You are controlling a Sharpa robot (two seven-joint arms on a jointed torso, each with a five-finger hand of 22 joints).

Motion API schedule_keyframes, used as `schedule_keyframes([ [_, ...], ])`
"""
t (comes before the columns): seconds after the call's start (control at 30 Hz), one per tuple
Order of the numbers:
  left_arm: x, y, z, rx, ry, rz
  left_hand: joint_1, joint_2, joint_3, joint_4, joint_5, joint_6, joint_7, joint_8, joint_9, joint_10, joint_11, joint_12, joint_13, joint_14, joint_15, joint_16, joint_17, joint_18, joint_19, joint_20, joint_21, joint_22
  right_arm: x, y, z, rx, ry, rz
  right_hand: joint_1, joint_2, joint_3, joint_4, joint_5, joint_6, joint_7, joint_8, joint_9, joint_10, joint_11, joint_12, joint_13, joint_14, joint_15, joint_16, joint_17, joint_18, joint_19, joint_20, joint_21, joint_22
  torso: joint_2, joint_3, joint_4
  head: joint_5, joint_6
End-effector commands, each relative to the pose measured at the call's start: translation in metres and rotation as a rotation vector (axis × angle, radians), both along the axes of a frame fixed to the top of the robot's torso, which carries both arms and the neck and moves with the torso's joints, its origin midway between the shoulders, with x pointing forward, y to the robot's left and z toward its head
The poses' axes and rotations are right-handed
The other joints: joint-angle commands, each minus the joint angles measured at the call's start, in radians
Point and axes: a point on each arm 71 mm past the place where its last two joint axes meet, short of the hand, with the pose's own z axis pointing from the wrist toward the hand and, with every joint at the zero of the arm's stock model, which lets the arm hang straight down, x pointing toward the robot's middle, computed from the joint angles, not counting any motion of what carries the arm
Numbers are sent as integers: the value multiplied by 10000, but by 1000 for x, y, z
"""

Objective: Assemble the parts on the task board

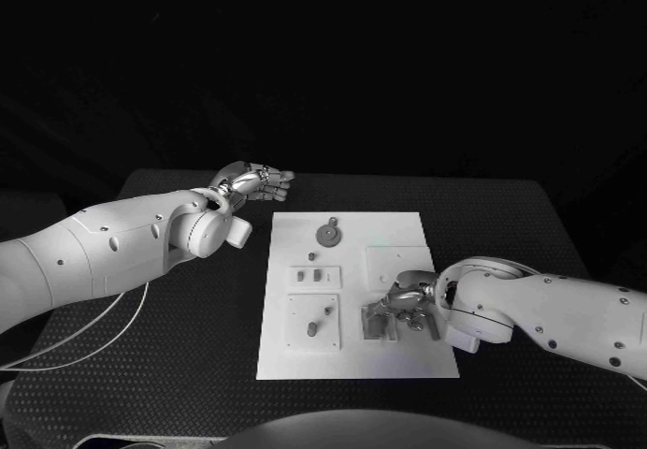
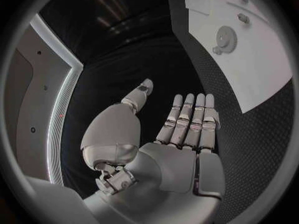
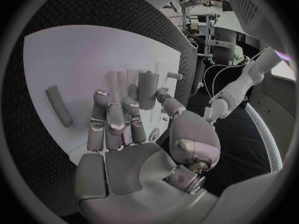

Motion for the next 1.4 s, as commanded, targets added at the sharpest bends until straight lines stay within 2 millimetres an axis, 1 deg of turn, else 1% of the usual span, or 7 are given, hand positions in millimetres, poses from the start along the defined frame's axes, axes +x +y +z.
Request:
schedule_keyframes([
  [0.03,0,-2,1,-104,-11,-146,28,-79,-5,-12,-17,-56,385,64,16,-39,4,4,-10,-97,-4,-56,14,26,7,-13,18,-9,-2,0,-2,-50,271,169,-43,-137,9,30,38,136,171,-44,-2,-66,-54,36,-17,-98,-40,39,-55,-13,-21,-21,-16,139,3,-3,-3,0,7],
  [0.3,0,-3,1,-103,3,-153,29,-84,-5,-11,-17,-57,385,64,16,-41,4,5,-10,-99,-3,-56,16,25,6,-13,19,-11,-2,1,-3,-124,357,305,-40,-670,117,180,39,13,223,-127,-2,-191,-5,24,-45,-297,-9,39,-250,-13,-64,-4,-57,134,3,1,-1,3,-15],
  [0.8,0,-3,1,-100,17,-153,33,-89,-3,-10,-17,-59,386,66,16,-43,5,5,-10,-101,-3,-57,19,24,5,-13,20,-14,-1,2,-2,-203,137,369,164,-727,191,137,37,-26,243,-149,21,-235,15,48,-58,-403,10,64,-369,-13,-80,4,-53,150,1,4,-3,22,-32],
  [0.93,0,-3,1,-101,22,-158,34,-91,-3,-10,-17,-60,387,66,15,-44,5,5,-10,-104,-3,-58,19,23,4,-13,20,-15,-1,2,-2,-206,56,322,109,-971,183,261,39,-97,271,-192,21,-295,42,39,-75,-509,31,53,-478,-13,-110,31,-77,143,2,3,-2,27,-22],
  [1.07,0,-2,1,-94,26,-144,34,-92,-3,-9,-17,-61,388,66,15,-45,6,5,-10,-106,-2,-60,20,23,4,-13,21,-16,0,2,-2,-228,22,352,123,-1566,428,809,42,-226,322,-267,29,-370,89,45,-108,-649,70,66,-626,-13,-115,46,-103,133,2,2,-4,24,-21],
  [1.17,0,-2,1,-94,37,-152,34,-93,-3,-9,-17,-61,388,66,15,-46,6,5,-10,-107,-2,-60,20,23,4,-13,21,-17,0,2,-2,-237,28,365,154,-1804,495,1049,41,-286,345,-294,44,-405,111,61,-117,-681,89,84,-649,-13,-125,53,-100,142,2,1,-2,24,-35],
  [1.4,0,-2,1,-86,40,-135,33,-95,-3,-7,-17,-62,390,67,15,-46,7,5,-10,-110,0,-62,21,22,2,-12,21,-18,0,2,-2,-248,-30,353,321,-1914,518,1157,40,-379,378,-328,69,-474,143,71,-131,-739,116,99,-680,-13,-174,64,-99,158,3,3,-5,25,-51],
])
